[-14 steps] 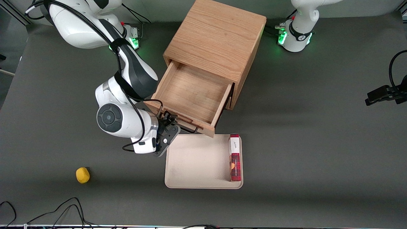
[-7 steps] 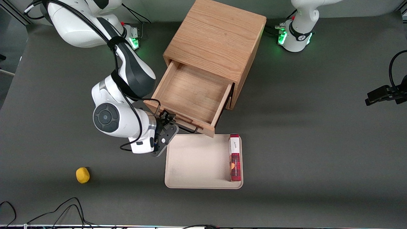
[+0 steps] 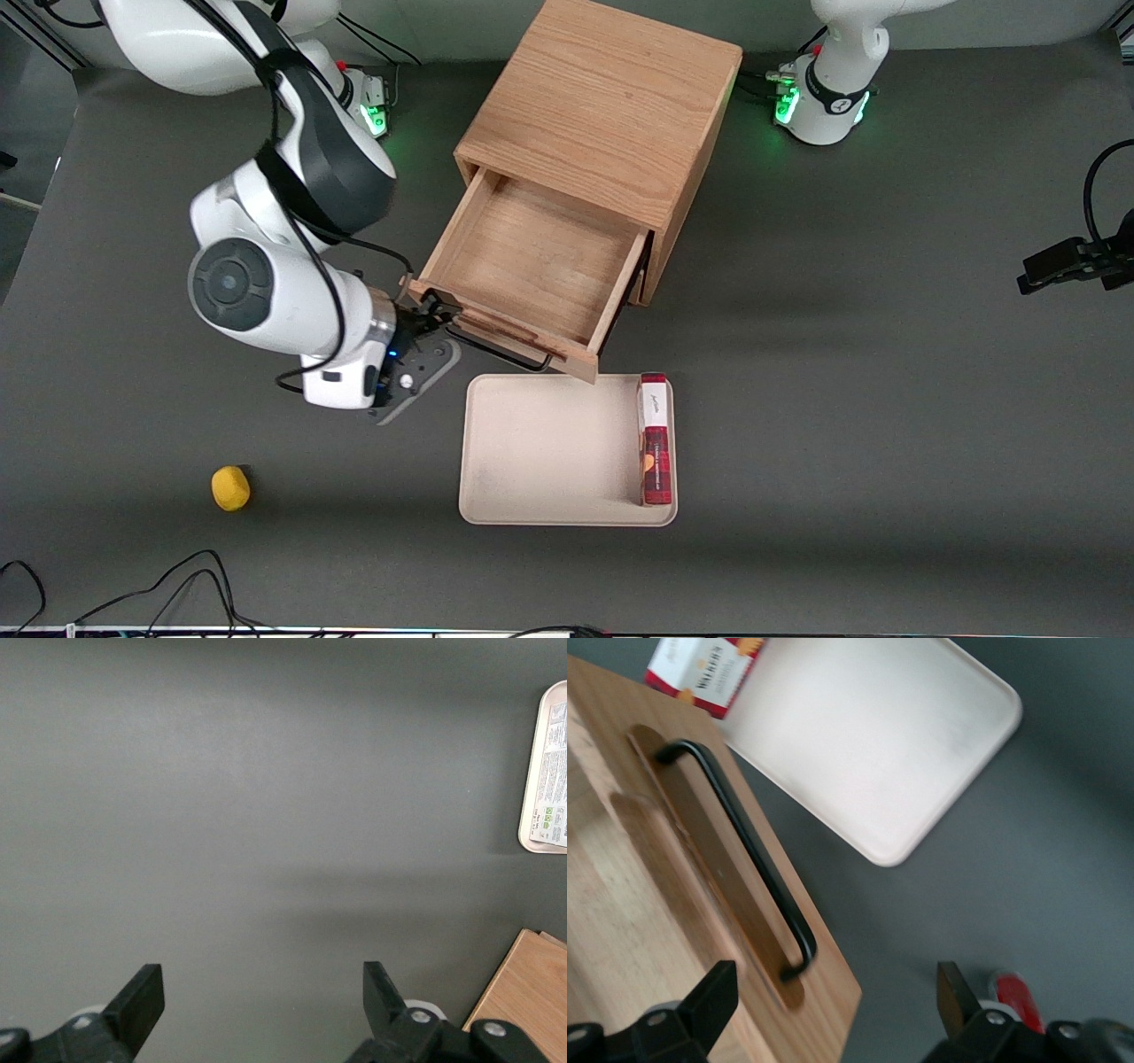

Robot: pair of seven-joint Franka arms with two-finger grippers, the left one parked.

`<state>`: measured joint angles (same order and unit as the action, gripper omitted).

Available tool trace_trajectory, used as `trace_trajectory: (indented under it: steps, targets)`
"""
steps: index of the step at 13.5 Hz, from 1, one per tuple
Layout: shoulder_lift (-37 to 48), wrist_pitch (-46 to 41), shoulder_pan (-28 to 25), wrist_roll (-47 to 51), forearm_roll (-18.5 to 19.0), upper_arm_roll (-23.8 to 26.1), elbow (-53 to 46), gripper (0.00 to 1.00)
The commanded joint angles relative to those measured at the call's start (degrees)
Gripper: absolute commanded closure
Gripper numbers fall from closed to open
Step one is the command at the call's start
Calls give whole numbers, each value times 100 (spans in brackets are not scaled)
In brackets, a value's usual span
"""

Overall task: Open upper drawer
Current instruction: 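Open the right gripper and withdraw it from the handle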

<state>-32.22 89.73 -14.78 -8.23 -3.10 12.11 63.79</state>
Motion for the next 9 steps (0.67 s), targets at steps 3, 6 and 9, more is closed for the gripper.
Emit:
trace_trajectory:
  steps: [3,6,9]
  targets:
    - [864,-421,667,989,363,28,659,0]
    - [1296,-369,871,2418,686,28,1195,0]
    - [1997,235,1536,2695,653,124,2221,0]
